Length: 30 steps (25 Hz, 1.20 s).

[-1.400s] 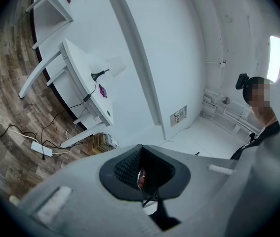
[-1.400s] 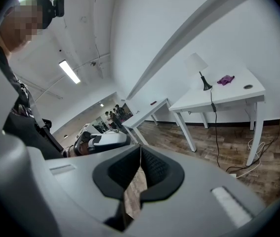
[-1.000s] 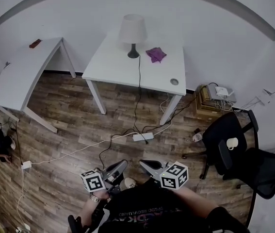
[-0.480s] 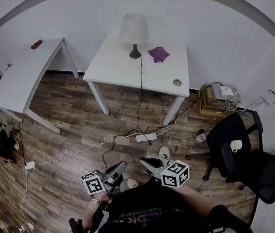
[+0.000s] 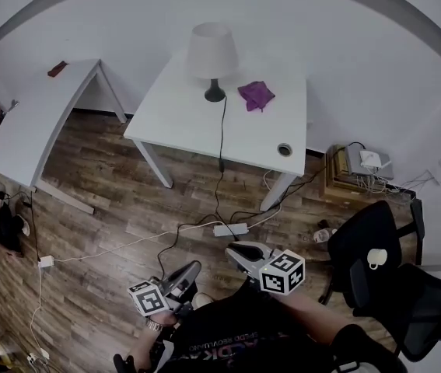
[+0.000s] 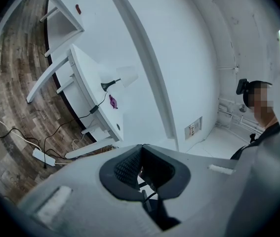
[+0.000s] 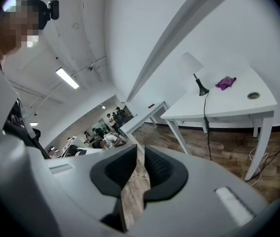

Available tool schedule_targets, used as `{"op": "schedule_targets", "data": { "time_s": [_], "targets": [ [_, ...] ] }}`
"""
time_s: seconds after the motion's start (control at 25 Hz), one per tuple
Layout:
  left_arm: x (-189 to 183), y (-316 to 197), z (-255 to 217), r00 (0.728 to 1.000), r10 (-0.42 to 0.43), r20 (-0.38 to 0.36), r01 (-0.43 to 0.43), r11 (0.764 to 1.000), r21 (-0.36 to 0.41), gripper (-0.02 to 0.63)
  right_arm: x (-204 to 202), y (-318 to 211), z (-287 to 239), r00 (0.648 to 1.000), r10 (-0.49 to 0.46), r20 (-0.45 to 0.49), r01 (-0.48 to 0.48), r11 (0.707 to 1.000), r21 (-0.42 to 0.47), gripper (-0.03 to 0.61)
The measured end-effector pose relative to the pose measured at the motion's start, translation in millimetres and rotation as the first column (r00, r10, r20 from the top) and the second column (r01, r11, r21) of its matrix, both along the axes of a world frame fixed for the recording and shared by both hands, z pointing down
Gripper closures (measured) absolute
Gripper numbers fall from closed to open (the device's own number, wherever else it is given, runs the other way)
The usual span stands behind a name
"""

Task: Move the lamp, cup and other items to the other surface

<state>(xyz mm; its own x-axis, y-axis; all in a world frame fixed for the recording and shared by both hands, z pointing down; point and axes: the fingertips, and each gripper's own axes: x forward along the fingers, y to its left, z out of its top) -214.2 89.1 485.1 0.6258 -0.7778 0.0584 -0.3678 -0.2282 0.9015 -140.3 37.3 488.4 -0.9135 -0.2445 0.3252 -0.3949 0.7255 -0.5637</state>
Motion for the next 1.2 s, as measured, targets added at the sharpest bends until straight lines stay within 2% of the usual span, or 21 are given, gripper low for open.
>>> {"op": "schedule_targets", "data": {
  "time_s": [0.24,0.68,0.92,1.2],
  "targets": [
    [17.2,-59.3,4.5,0.999,-0.028,0.04,0.029,0.999,-0.018,0.617,29.5,-98.6,5.8,0.999,0.026,-0.037,-0.024,0.999,0.045,0.517],
    [58.2,-137.7,24.9,0.993,-0.117,-0.001,0.117,0.99,-0.084,0.617,82.4,-282.4,14.1,0.979,0.068,-0.193,-0.024,0.975,0.222,0.469],
    [71.5,-155.5,35.3,0.984,-0.176,0.016,0.177,0.975,-0.135,0.617,93.6,-369.5,34.3,0.959,0.082,-0.271,-0.003,0.96,0.28,0.449],
    [74.1,-150.5,47.7,0.964,-0.261,0.044,0.264,0.946,-0.188,0.617,90.7,-463.2,57.5,0.94,0.144,-0.309,-0.042,0.949,0.313,0.431]
  ]
}}
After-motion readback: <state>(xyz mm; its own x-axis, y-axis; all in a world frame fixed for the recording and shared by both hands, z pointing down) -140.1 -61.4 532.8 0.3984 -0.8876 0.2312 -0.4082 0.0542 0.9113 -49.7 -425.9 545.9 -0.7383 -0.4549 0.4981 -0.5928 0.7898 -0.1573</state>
